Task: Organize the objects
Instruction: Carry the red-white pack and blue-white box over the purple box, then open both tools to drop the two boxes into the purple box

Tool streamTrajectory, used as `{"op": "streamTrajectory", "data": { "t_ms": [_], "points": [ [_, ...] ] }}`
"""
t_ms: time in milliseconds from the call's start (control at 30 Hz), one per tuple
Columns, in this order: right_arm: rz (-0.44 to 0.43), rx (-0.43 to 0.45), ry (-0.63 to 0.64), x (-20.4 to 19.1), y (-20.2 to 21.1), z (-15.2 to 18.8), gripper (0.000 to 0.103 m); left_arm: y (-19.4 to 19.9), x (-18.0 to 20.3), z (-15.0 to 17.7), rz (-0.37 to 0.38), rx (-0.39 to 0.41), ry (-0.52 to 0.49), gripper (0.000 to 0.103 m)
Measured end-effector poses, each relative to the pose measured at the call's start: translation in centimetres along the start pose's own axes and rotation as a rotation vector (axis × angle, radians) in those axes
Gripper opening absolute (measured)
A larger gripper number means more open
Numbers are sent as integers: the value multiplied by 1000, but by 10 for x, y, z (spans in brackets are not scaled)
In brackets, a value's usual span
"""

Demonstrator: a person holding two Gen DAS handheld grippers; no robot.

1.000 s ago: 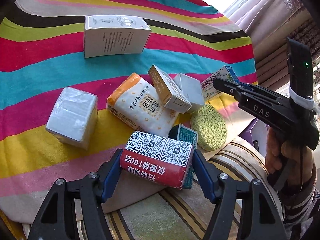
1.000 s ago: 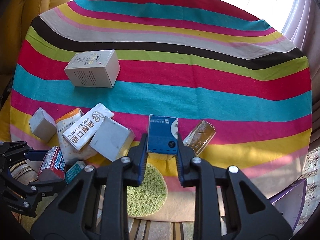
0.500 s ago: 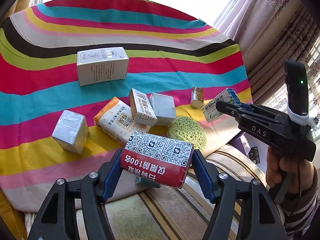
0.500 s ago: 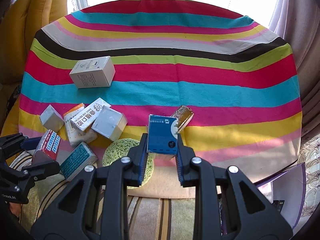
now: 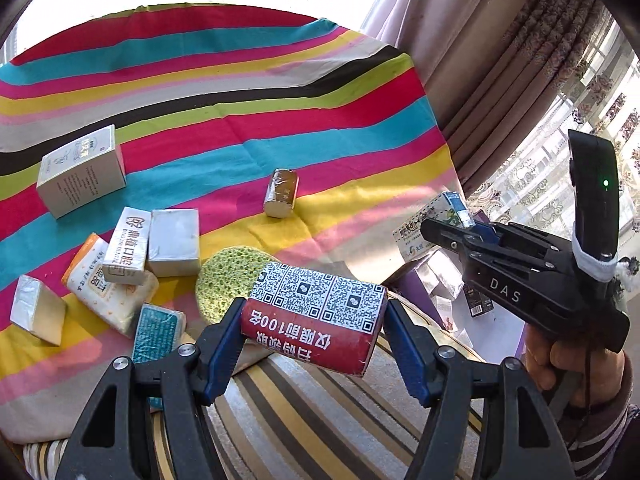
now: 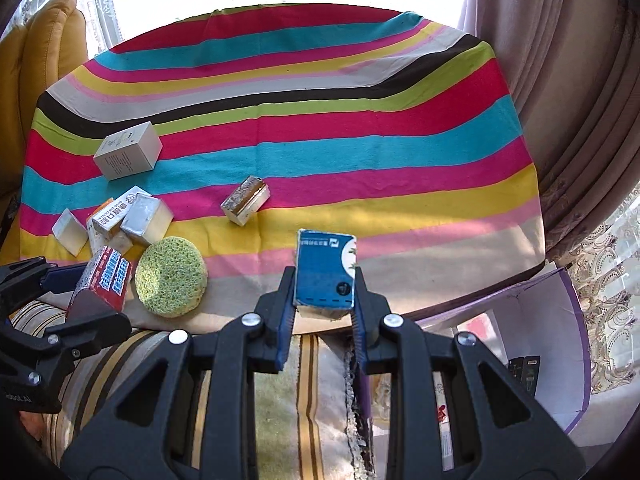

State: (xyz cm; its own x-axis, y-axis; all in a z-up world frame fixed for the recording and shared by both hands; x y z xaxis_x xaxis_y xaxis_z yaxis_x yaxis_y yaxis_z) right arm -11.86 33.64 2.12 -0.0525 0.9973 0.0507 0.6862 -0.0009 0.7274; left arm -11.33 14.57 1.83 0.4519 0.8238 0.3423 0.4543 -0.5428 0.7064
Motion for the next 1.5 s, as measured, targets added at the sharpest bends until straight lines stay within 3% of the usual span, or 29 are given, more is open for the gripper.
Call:
{"op": "streamTrajectory", "data": {
  "t_ms": [700,1067,1133,1200,1267,1500],
  "points": [
    [223,-16,-114,107,19,37,29,-60,115,-13,93,-85,-196,69],
    [327,-24,-171,141,25,47,30,-79,156,-8,169,-132,-260,70],
    [333,-23,-180,144,26,47,36,-81,159,-7,180,-139,-265,73],
    [340,-13,-183,145,29,47,54,-79,162,-6,181,-137,-274,75],
    [339,-5,-185,146,30,45,62,-78,162,-6,181,-131,-270,77],
    [338,-6,-177,141,30,42,70,-71,152,-10,173,-108,-233,78]
  ]
}}
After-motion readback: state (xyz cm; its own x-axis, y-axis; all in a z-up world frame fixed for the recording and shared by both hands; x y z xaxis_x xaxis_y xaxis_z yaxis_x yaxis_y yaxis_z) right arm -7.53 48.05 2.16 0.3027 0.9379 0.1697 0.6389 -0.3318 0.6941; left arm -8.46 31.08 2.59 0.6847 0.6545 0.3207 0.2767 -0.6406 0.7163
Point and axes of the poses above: each gripper's, at about its wrist camera, not at the fingertips, and y roughly against the way its jaws point, x to its right, z to its underside, the point moved 1 cm from there along -y, roughly the way its jaws point, and after that the axes turned 9 degrees about x, right-handed, at the moved point
